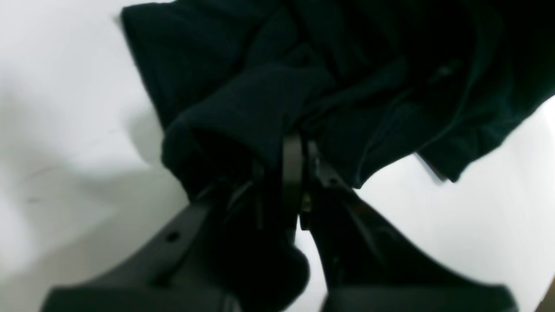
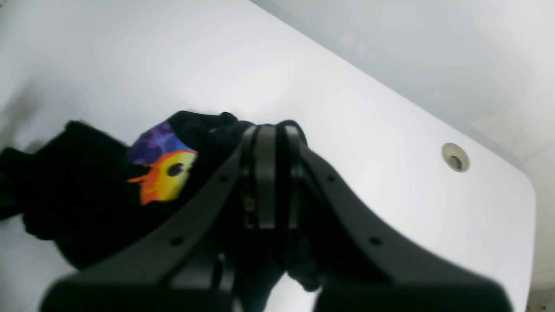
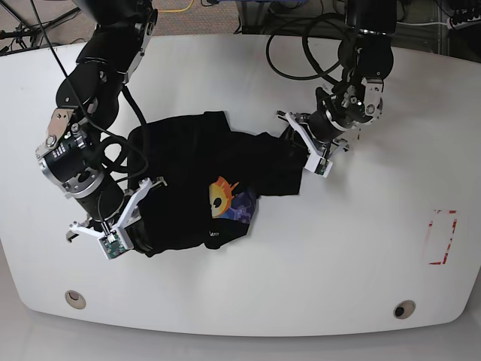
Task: Fold the T-shirt properly
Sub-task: 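Lift the shirt with both grippers and spread it out flat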
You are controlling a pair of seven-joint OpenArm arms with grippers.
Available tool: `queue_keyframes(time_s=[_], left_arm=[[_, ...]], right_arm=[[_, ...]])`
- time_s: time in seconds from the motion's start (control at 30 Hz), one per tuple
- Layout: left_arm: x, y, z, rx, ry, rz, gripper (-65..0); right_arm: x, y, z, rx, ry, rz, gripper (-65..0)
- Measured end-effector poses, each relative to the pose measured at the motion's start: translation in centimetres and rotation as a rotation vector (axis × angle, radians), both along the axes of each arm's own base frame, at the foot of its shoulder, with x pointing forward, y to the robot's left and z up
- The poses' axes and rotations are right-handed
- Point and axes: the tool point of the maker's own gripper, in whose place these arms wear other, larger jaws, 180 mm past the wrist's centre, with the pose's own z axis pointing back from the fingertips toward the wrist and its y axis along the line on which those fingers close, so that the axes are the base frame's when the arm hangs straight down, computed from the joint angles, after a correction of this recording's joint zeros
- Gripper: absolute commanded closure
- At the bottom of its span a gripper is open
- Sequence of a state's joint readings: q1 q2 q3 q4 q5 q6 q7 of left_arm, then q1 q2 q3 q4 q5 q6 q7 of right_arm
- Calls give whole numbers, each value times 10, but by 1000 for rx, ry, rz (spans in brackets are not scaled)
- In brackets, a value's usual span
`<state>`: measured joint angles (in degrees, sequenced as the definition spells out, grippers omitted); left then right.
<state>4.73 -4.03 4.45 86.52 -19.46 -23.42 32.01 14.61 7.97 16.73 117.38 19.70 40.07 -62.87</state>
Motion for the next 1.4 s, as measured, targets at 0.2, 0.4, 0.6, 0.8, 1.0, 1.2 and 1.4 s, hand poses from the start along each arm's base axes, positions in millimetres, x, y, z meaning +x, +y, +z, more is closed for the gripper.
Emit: queue_keyframes(time_s=[0.2,0.4,0.6,0.8,1.0,1.2,1.4], left_arm=[[5,7,5,8,-16,24,0],[0,7,-3,8,12,21,0],[-4,25,-3,13,12,40,0],[-4,42,-4,36,14,72,-2],[2,58,3,44,-4,133,-2],[11,85,20,83,-41,174,-4],[38,123,63,152,-155,224,-7]], right_arm=[[3,-8,2,-8,-4,-19,-4],[7,-12,-12,-13,32,-38,-5],[7,-11,-17,-4,48,-32,-6],[4,-9,-17,1,48,-24,0],[2,-17,-16,2,43,-45,0],[3,-22,-14,-11,40,-55,-1],[9,-25,1,-16,0,-58,-1]])
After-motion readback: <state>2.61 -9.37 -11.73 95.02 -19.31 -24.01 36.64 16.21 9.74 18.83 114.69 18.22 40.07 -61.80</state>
